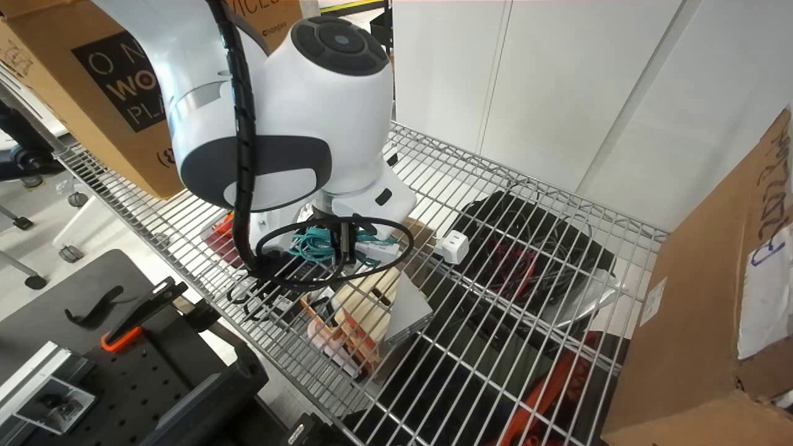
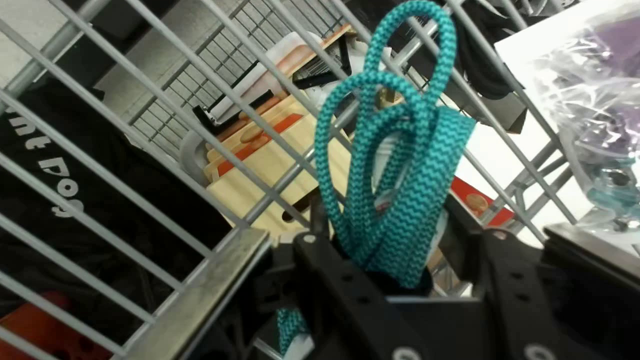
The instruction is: Move the charger to the left
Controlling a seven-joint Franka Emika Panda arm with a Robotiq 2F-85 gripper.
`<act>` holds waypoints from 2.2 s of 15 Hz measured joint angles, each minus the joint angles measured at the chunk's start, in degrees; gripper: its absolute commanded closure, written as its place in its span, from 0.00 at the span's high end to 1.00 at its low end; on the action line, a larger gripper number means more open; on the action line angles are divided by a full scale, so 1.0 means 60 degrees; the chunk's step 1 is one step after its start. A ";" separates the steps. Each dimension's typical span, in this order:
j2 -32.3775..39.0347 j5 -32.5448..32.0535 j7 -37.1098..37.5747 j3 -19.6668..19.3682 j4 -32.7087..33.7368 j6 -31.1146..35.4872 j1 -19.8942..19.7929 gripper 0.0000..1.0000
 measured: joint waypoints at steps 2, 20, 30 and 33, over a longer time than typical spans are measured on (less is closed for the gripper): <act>0.0000 0.0013 0.0000 0.0006 0.0000 0.0000 -0.0016 0.14; -0.1958 -0.2263 -0.0898 -0.0843 0.0849 -0.3119 0.0659 0.06; -0.1666 -0.2630 -0.1894 -0.0646 0.1411 -0.3800 0.0873 0.06; -0.1426 -0.2607 -0.1870 -0.0397 0.1407 -0.3793 0.1124 0.06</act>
